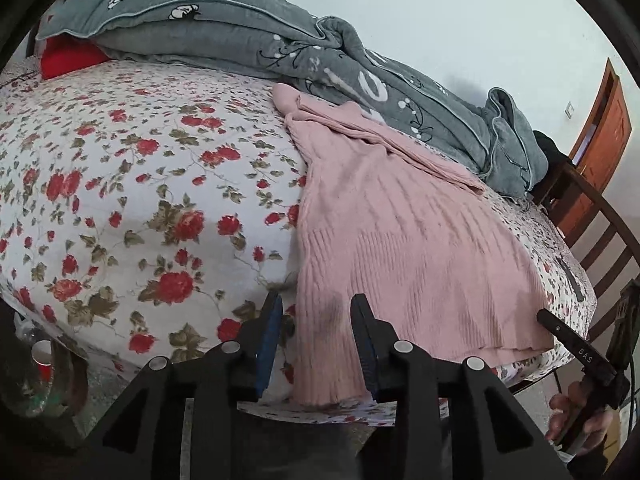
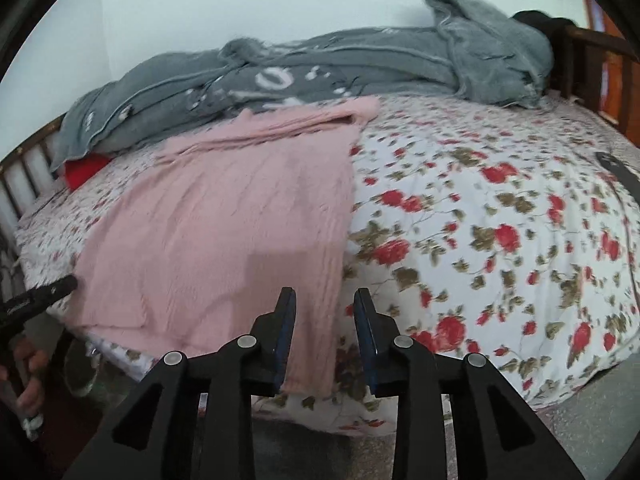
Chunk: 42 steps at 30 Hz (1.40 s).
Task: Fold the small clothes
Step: 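Grasp the sweater hem with both grippers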
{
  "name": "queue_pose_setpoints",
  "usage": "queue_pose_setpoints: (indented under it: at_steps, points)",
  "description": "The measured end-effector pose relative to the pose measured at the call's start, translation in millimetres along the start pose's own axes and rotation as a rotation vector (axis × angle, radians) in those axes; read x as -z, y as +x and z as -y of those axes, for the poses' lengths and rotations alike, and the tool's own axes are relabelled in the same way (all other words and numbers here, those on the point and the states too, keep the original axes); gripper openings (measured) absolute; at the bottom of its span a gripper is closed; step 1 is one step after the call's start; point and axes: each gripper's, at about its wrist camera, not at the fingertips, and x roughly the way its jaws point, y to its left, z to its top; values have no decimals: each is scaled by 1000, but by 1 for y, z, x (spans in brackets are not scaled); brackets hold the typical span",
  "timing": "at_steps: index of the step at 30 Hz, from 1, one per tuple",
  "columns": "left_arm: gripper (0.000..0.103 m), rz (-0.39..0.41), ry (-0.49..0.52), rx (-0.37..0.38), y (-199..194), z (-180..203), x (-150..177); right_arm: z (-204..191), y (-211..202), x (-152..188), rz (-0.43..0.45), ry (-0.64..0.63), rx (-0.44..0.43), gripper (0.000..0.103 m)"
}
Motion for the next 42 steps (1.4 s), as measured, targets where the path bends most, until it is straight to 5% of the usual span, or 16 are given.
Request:
queue_pose_setpoints:
  at_steps: [14,21,28,37,38,41,42]
  points:
    - [33,-59,56,21,12,3,5,7,7,2,-71,29,-67,30]
    - [31,-59,-16,93,16,-9,3,-1,9,5,-71,-26,-72,32]
    - [8,-85,-4,107,14,-6,10,-1,17,11,-113,-31,-97,32]
    - [11,-97,-35,93,14,-10,13,11,21,12,-134,42,-156,33]
    - [11,-90,-23,78,13,-9,12,12,21,12,-138,43,-159,32]
    - [7,-108,-52,91,13,-11,8,14,22,11,-158,38,-164,6]
    - [7,-107,-76,116,11,-12,6,14,20,11,-151,36,-167,6]
